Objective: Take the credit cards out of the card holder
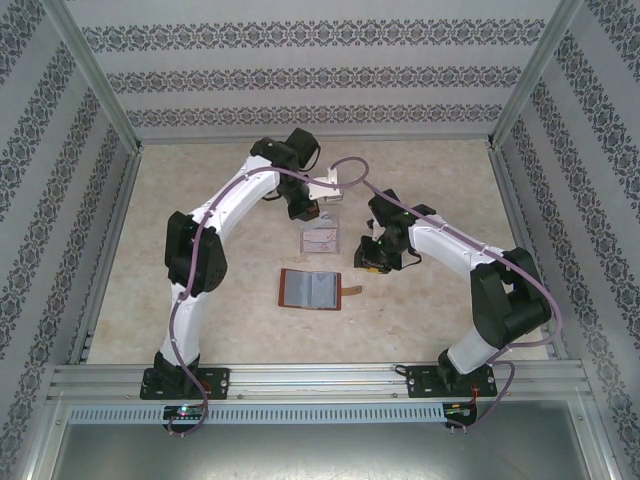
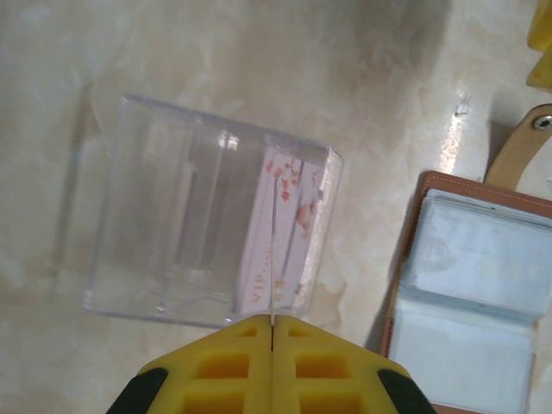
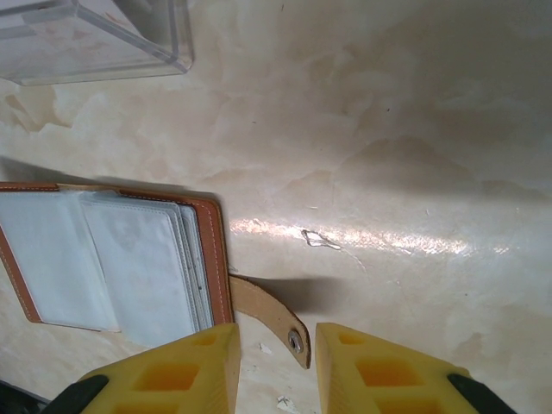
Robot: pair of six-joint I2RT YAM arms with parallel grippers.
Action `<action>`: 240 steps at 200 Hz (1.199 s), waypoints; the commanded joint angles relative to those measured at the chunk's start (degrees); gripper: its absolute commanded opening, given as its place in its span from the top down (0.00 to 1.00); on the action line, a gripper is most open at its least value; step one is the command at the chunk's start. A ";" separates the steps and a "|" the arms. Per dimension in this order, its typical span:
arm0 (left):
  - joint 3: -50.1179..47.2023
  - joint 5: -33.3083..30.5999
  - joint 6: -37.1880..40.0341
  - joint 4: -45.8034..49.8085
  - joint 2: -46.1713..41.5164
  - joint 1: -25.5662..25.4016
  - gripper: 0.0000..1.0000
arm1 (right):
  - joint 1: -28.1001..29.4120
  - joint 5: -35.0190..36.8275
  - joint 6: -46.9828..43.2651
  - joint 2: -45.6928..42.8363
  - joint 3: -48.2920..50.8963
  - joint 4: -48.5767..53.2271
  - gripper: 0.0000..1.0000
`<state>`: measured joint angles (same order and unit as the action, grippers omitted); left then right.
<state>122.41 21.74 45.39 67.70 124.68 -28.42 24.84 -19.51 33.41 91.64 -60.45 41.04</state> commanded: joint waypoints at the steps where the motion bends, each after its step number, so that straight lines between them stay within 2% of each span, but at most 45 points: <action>1: 7.32 0.50 6.54 7.99 4.16 0.21 1.00 | -0.36 1.12 -0.01 -1.81 1.17 1.46 0.69; 45: 17.37 -1.47 8.55 12.13 11.12 0.12 1.00 | -0.41 1.13 0.97 -2.07 2.32 0.71 0.69; 100: 17.61 -2.52 9.89 10.82 13.36 -0.05 1.00 | -0.40 0.96 1.13 -1.55 3.00 0.19 0.69; 150: 17.54 -1.49 10.45 13.56 16.08 -1.17 1.00 | -0.37 0.55 1.29 -0.94 2.99 -0.33 0.69; 197: 17.53 -4.24 9.85 14.91 17.86 -1.96 1.00 | -0.32 0.44 1.22 -0.86 2.77 -0.26 0.69; 240: 17.67 -7.90 7.96 12.58 17.49 -2.03 0.87 | 0.12 0.52 1.39 -0.65 1.95 0.10 0.69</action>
<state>138.78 17.12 53.60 78.08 141.34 -30.00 24.86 -19.33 34.30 90.89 -57.84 40.71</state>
